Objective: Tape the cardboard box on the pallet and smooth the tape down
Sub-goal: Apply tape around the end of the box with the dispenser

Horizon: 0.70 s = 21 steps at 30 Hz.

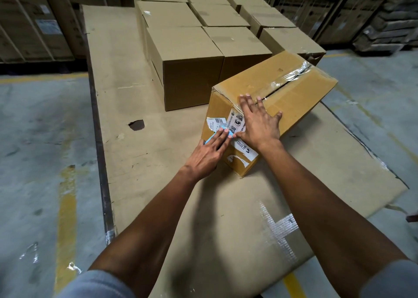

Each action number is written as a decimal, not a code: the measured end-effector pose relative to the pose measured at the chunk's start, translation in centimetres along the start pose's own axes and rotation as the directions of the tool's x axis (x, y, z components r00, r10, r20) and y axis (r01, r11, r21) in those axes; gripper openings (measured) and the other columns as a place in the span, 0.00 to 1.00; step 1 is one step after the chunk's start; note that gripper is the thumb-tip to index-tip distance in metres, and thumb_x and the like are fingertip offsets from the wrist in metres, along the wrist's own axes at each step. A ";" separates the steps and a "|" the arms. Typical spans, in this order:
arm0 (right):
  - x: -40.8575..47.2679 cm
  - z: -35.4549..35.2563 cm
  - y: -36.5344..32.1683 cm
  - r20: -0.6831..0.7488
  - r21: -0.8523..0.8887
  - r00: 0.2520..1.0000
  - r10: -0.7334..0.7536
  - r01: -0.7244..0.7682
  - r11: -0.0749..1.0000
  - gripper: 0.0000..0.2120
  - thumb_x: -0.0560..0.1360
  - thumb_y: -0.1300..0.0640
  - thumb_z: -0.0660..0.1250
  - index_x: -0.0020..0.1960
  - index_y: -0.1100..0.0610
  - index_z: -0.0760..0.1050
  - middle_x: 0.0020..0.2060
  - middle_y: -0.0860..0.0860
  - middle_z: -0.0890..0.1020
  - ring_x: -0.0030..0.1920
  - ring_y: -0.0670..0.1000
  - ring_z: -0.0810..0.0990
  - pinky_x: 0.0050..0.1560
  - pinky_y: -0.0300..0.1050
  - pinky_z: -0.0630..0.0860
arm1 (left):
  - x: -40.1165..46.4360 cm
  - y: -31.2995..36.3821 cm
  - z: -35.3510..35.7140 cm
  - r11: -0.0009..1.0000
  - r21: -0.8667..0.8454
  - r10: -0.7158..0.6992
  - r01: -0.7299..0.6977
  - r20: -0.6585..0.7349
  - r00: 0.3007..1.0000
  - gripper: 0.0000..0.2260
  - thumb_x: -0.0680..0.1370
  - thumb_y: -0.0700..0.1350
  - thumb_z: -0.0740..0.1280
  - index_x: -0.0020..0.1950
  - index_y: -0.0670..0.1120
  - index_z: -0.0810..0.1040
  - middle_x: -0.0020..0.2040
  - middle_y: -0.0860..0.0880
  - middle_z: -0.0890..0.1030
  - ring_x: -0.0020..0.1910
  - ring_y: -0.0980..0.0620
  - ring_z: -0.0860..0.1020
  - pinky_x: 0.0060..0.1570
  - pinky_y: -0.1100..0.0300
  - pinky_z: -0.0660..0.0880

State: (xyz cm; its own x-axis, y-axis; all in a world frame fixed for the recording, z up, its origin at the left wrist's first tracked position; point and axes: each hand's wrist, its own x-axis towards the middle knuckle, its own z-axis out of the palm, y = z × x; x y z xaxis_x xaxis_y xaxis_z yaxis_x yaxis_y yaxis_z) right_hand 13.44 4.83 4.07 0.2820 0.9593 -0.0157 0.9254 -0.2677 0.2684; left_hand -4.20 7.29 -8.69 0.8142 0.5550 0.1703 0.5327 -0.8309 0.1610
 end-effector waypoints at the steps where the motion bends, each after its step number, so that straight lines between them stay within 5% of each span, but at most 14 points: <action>1: 0.0 0.0 0.0 0.002 0.000 1.000 0.000 0.000 1.000 0.64 0.68 0.29 0.75 0.85 0.46 0.34 0.86 0.46 0.40 0.86 0.57 0.46 0.70 0.84 0.61 | -0.1 0.2 -0.1 1.000 0.002 -0.008 0.007 0.017 1.000 0.38 0.82 0.34 0.64 0.88 0.41 0.48 0.88 0.41 0.48 0.87 0.42 0.46 0.63 0.43 0.73; 13: -0.5 -0.6 -0.2 0.002 -0.027 1.000 0.006 -0.006 1.000 0.65 0.69 0.29 0.75 0.84 0.48 0.33 0.86 0.47 0.40 0.86 0.58 0.45 0.71 0.82 0.63 | 0.1 0.7 -1.5 0.996 0.084 -0.037 0.032 0.067 0.997 0.36 0.83 0.39 0.61 0.88 0.41 0.47 0.88 0.42 0.47 0.88 0.43 0.45 0.66 0.43 0.70; 21: -0.5 -0.7 -0.3 0.000 -0.030 1.000 0.011 -0.011 0.999 0.65 0.68 0.29 0.75 0.85 0.47 0.34 0.86 0.46 0.41 0.86 0.58 0.47 0.71 0.81 0.64 | 0.6 0.2 -1.1 0.998 -0.005 -0.055 0.055 0.066 0.996 0.32 0.85 0.41 0.61 0.88 0.42 0.53 0.88 0.42 0.55 0.87 0.43 0.54 0.62 0.43 0.74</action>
State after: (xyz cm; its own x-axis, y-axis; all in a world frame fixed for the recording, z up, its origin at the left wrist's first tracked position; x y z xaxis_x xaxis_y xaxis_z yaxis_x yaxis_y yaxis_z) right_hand 12.83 4.55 4.70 0.2920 0.9563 -0.0132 0.9143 -0.2751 0.2973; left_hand -3.83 7.47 -7.43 0.7972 0.5958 0.0970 0.5757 -0.7988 0.1747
